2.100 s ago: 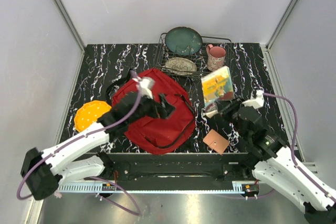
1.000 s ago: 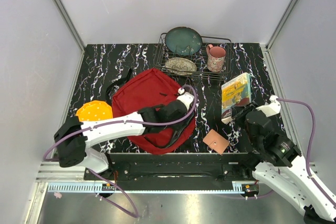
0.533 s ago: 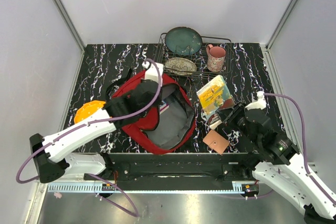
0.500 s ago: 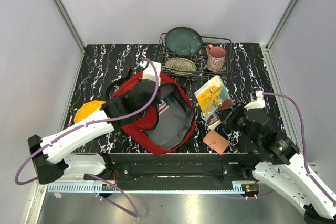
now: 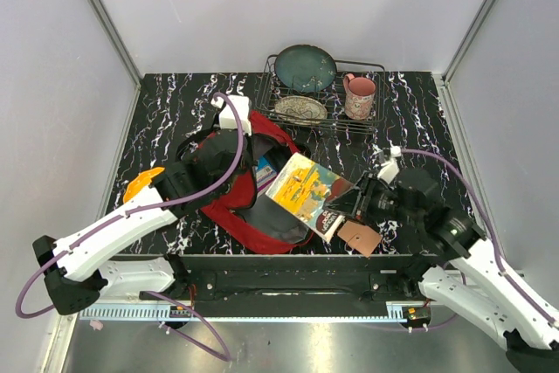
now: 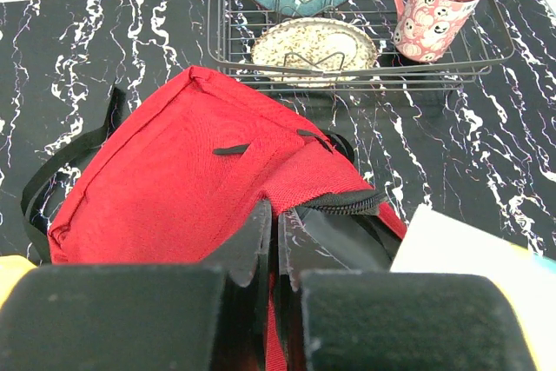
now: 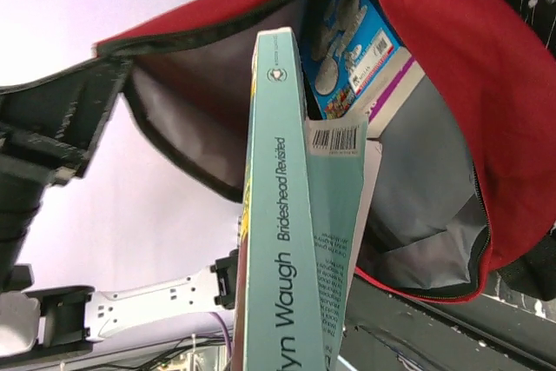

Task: Pack the student bag
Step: Place the book in the student bag.

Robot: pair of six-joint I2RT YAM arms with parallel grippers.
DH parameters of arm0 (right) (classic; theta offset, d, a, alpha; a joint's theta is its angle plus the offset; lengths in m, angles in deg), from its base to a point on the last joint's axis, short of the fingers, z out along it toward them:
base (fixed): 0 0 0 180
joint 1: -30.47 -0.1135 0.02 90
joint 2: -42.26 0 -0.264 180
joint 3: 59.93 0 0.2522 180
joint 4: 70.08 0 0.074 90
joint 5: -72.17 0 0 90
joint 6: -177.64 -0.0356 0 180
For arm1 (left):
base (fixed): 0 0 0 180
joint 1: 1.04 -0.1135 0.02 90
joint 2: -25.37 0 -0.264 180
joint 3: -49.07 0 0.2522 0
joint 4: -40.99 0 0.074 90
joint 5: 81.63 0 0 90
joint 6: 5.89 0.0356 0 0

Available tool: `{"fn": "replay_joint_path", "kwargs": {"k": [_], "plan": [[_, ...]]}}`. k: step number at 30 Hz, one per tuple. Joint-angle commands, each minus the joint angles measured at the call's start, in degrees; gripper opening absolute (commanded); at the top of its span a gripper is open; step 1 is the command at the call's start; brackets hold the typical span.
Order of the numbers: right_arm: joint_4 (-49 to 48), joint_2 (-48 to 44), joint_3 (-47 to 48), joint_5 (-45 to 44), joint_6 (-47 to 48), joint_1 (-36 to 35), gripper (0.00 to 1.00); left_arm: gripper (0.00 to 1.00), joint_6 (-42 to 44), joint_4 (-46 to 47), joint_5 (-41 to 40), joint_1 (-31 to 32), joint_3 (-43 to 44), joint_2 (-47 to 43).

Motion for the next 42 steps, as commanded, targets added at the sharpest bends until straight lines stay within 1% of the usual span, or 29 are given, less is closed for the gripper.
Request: {"fn": "replay_joint_path", "kwargs": {"k": [1, 3, 7, 8, 11, 13, 14, 18, 22, 23, 26, 28, 30, 31, 33, 34, 35, 36, 38, 40, 42], "plan": [[-14.5, 2.9, -3.3, 7.4, -4.3, 0.0, 0.00, 0.00, -0.1, 5.9, -1.4, -0.3, 3.3, -2.6], [-21.7, 5.2, -5.5, 9.4, -5.8, 0.1, 0.00, 0.00, 0.0, 6.2, -0.7, -0.3, 3.0, -3.1], [-35.0, 13.8, -8.2, 11.2, -9.8, 0.2, 0.00, 0.00, 0.5, 6.9, 1.1, -0.3, 1.9, -4.9], [-40.9, 15.5, -9.1, 11.7, -11.3, 0.3, 0.00, 0.00, 0.4, 6.9, 1.2, -0.3, 1.5, -5.4], [-51.3, 23.2, -8.3, 15.6, -13.1, 0.8, 0.00, 0.00, 0.8, 7.6, 2.3, -0.4, 0.5, -6.4], [-54.6, 27.9, -7.4, 17.0, -14.1, 0.9, 0.00, 0.00, 1.0, 7.2, 3.2, -0.4, 0.4, -6.8], [-59.1, 29.1, -7.2, 17.5, -15.2, 1.0, 0.00, 0.00, 1.2, 7.3, 4.0, -0.4, 0.2, -6.8], [-68.1, 35.2, -6.9, 19.8, -18.7, 2.6, 0.00, 0.00, 1.8, 7.1, 5.3, -0.4, 0.2, -6.6], [-74.4, 41.5, -7.4, 18.8, -21.6, 5.0, 0.00, 0.00, 1.9, 7.4, 6.3, -0.4, 0.0, -7.1], [-77.4, 42.9, -7.6, 18.3, -22.6, 5.2, 0.00, 0.00, 1.9, 7.4, 6.7, -0.4, 0.0, -7.1], [-77.5, 47.8, -6.5, 16.6, -22.2, 5.4, 0.00, 0.00, 1.9, 7.6, 7.3, -0.4, -0.1, -7.2], [-75.0, 50.1, -6.7, 14.8, -20.8, 5.4, 0.00, 0.00, 1.9, 7.6, 7.3, -0.4, -0.3, -7.4], [-72.9, 50.2, -7.0, 11.2, -19.2, 5.5, 0.00, 0.00, 2.0, 7.6, 7.0, -0.4, -0.4, -7.8], [-69.1, 49.6, -7.2, 9.9, -17.7, 5.5, 0.00, 0.00, 2.0, 7.5, 6.8, -0.4, -0.4, -8.1], [-65.1, 47.1, -7.0, 6.1, -15.2, 5.4, 0.00, 0.00, 2.1, 7.3, 6.2, -0.4, -0.6, -8.7], [-58.0, 45.9, -6.3, 4.2, -12.4, 5.3, 0.00, 0.00, 2.0, 7.3, 6.0, -0.4, -0.9, -8.9], [-54.8, 44.5, -6.1, -0.3, -10.7, 5.3, 0.00, 0.00, 2.0, 7.5, 5.7, -0.4, -1.2, -9.3], [-52.5, 42.3, -5.9, -2.4, -9.4, 5.1, 0.00, 0.00, 2.0, 7.6, 5.6, -0.4, -1.3, -9.6], [-46.1, 40.8, -4.8, -6.2, -6.8, 5.1, 0.00, 0.00, 2.0, 7.9, 5.8, -0.4, -1.6, -9.6], [-43.6, 41.2, -2.9, -5.8, -4.8, 5.1, 0.00, 0.00, 1.9, 8.1, 5.9, -0.4, -1.6, -9.3], [-44.2, 43.0, -2.0, -2.4, -4.7, 4.6, 0.00, 0.00, 2.1, 8.6, 7.2, -0.4, -1.6, -8.6]]}}
